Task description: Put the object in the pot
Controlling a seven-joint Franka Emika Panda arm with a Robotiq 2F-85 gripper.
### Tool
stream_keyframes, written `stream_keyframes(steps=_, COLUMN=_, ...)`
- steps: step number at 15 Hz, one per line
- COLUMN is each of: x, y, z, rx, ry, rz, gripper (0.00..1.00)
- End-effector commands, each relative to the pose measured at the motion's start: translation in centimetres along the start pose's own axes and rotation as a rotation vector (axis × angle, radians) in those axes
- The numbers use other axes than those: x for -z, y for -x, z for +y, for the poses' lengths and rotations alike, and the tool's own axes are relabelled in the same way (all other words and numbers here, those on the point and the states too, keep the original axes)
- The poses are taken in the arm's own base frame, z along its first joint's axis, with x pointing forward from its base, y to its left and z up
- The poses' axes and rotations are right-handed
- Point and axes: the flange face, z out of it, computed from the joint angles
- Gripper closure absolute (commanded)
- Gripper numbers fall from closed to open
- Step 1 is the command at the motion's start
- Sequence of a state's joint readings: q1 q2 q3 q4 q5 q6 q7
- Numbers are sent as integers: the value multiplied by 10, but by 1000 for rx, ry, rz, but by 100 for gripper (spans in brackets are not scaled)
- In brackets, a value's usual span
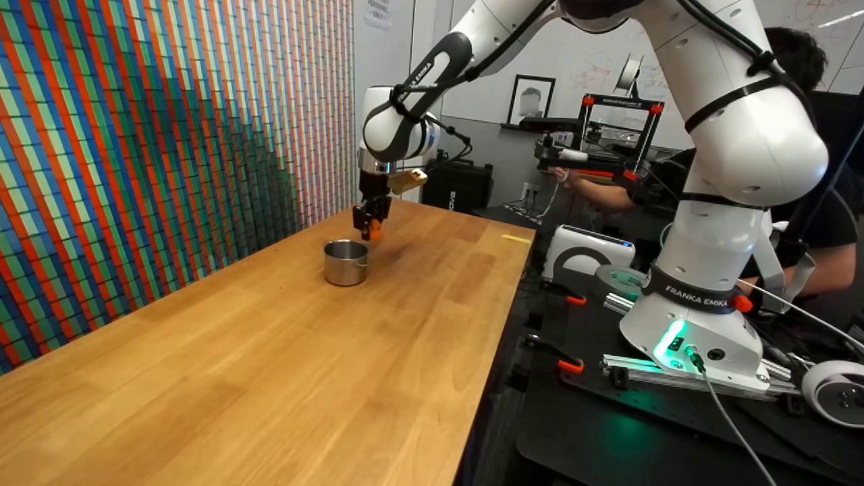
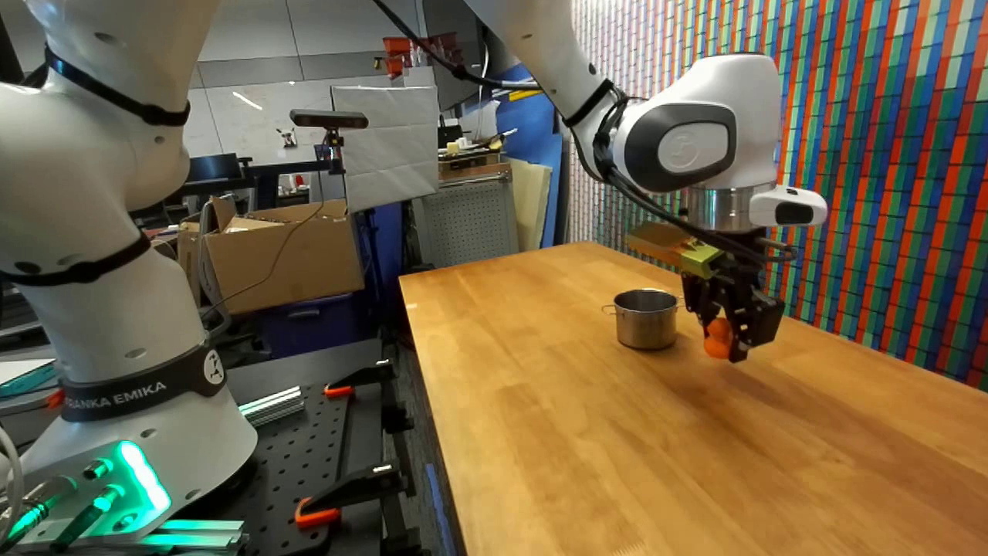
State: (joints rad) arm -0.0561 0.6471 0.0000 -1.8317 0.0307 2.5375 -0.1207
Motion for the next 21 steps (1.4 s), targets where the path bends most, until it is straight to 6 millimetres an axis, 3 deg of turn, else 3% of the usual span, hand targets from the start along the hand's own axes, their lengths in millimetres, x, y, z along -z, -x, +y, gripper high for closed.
stream_keyframes(steps=1, x=53, y=-5, z=-30, rx=-6, ry=-83, rz=-23, gripper=81)
stream_keyframes(steps=6, x=88, y=-1, z=-80, rx=12, ry=-162, rz=-34, gripper=81)
stream_keyframes(steps=11, x=78, y=3, z=-118, rx=29, ry=-184, rz=-32, gripper=81)
stream_keyframes(steps=12, x=71, y=-2, z=-117, rx=33, ry=-179, rz=-32, gripper=81)
stream_keyframes(steps=13, x=68, y=2, z=-124, rx=31, ry=-180, rz=-43, gripper=38)
stream_keyframes(steps=17, x=61, y=6, z=-132, rx=20, ry=-169, rz=-59, gripper=8)
stream_keyframes(steps=18, x=61, y=0, z=-126, rx=11, ry=-167, rz=-61, gripper=2)
stream_keyframes(steps=21, x=81, y=-6, z=-116, rx=6, ry=-173, rz=-69, gripper=0)
